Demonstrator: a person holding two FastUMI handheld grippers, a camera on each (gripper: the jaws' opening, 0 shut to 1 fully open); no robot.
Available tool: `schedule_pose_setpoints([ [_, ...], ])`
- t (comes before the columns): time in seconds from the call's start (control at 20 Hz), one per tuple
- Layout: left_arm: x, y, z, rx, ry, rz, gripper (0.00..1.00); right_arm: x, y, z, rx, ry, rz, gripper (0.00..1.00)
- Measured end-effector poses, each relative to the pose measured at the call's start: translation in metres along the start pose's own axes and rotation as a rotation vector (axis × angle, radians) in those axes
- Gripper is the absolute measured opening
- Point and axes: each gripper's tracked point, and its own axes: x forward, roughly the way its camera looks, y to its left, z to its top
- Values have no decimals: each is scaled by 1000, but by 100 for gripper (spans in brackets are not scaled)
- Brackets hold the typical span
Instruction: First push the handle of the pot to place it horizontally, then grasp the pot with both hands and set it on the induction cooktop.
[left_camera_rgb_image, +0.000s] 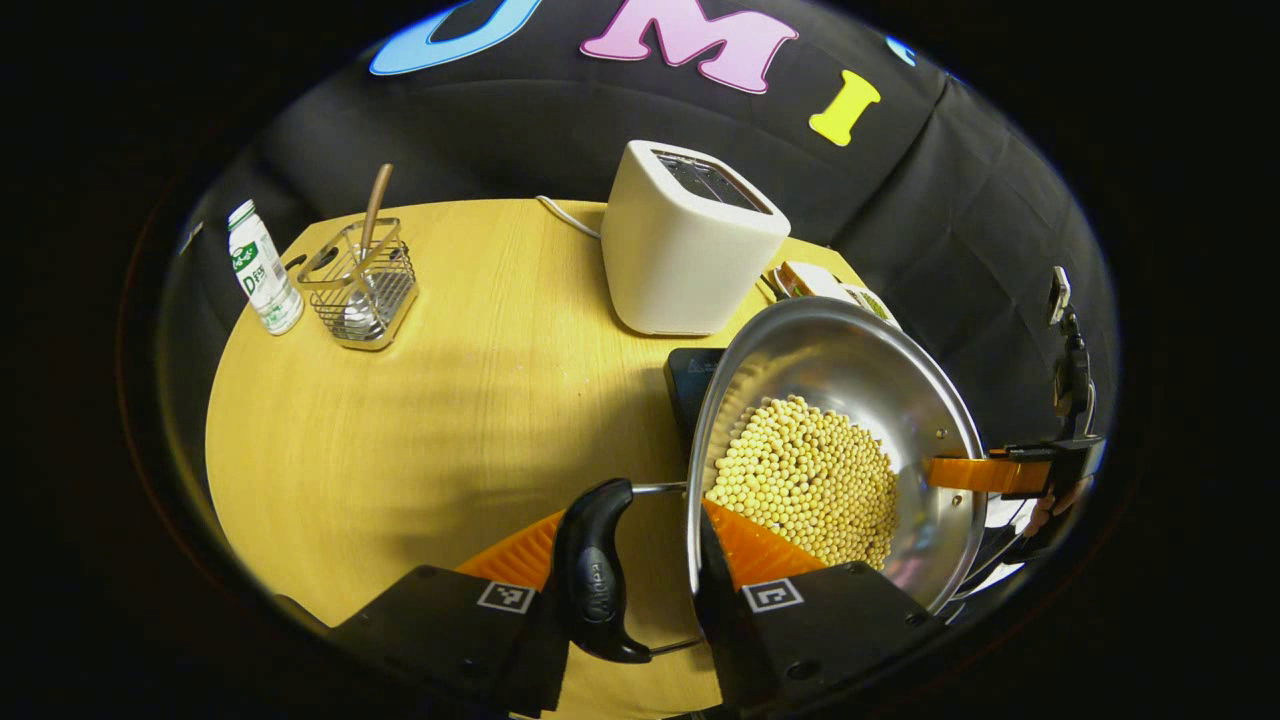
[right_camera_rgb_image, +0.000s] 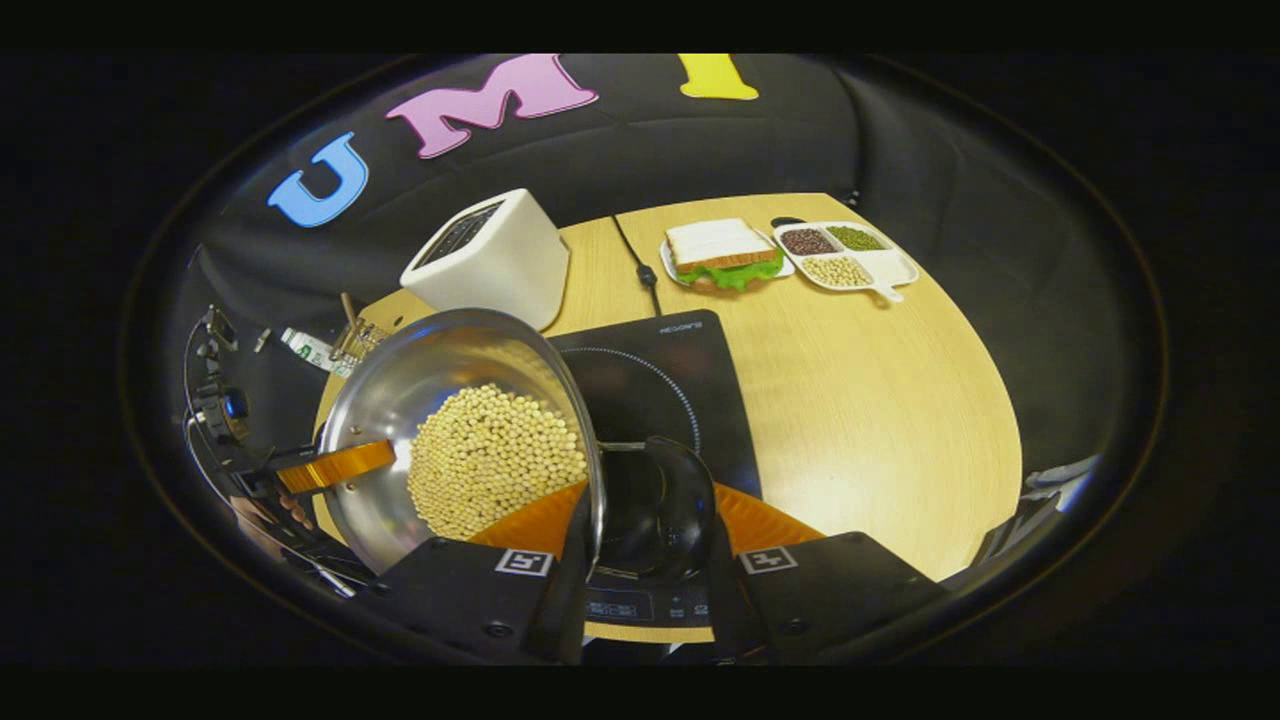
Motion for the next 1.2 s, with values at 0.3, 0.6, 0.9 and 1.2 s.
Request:
schedule_pose_setpoints([
  [0.3,27,-19,10,-29,-7,-6,61,5,-26,20,0,6,-9,53],
  [0.6,40,-28,11,-36,8,6,61,15,-39,24,20,22,-3,52],
  [0.9,43,-30,16,-26,-14,8,61,21,-43,26,41,9,16,52],
  [1.2,43,-29,17,-31,-16,10,62,22,-42,28,40,-6,22,53],
])
